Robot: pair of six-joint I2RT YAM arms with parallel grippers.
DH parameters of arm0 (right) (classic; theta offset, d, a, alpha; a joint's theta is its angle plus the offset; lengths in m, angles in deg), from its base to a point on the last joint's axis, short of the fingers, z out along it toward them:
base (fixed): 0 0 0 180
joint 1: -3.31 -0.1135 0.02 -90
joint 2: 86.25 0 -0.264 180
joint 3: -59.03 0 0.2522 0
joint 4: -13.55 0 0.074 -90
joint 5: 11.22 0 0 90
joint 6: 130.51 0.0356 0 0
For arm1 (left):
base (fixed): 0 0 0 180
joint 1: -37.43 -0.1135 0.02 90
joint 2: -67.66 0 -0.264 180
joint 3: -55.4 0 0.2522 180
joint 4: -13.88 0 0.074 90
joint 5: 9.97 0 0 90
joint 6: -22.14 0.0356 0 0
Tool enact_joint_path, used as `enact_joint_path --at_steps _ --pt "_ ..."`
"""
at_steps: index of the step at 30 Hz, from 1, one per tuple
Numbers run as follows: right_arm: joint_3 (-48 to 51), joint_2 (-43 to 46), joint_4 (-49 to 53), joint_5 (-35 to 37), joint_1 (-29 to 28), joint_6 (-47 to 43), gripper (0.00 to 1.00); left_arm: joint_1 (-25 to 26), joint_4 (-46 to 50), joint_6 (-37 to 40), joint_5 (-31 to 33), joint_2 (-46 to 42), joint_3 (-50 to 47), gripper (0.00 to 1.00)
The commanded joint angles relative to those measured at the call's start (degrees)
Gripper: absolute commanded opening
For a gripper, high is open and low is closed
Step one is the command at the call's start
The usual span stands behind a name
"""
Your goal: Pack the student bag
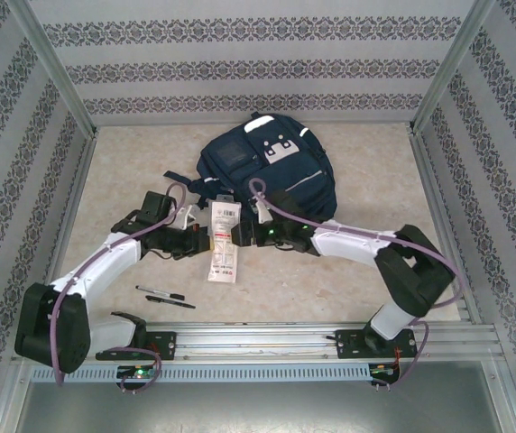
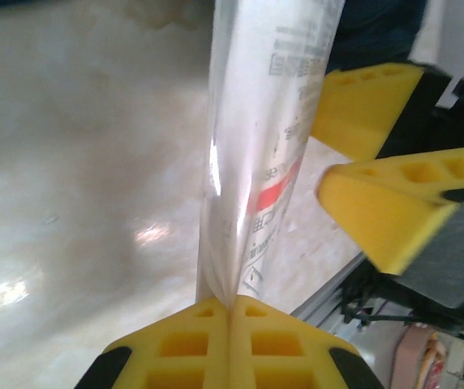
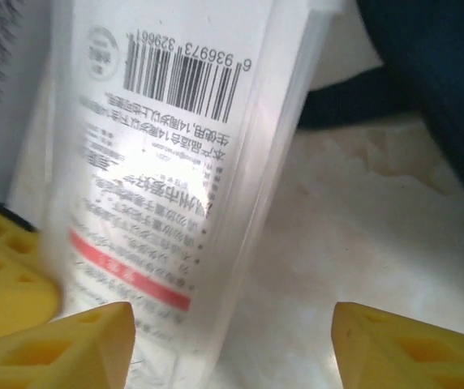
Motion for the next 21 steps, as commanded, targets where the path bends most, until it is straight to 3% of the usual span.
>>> enact_joint_path --at_steps 1,4,10,14,18,21 --pt "3.0 0.9 -2.2 -10.0 -0.4 3.4 0.73 0.7 -7.6 -4.7 -3.7 -1.8 -1.6 0.0" --pt "5.5 1.7 -8.7 -14.9 -0.6 5.8 0.8 0.6 -10.0 -6.0 -6.7 -2.7 -1.4 0.0" --pt "7.0 2.7 -16.5 -17.6 1.6 9.0 0.81 0.7 -16.2 -9.1 -13.6 -6.1 -0.9 0.0" --pt "7.4 2.6 -31.8 -25.5 3.1 17.5 0.7 1.1 -19.2 -11.2 -16.2 -7.5 -1.3 0.0" --pt "6.5 2.4 -46.3 -28.8 3.1 26.4 0.55 2.3 -20.7 -11.5 -15.8 -7.4 -1.4 0.0" --pt "6.0 1.7 -54.3 -30.2 3.4 31.6 0.52 2.5 -20.0 -10.4 -14.6 -7.1 -1.0 0.0"
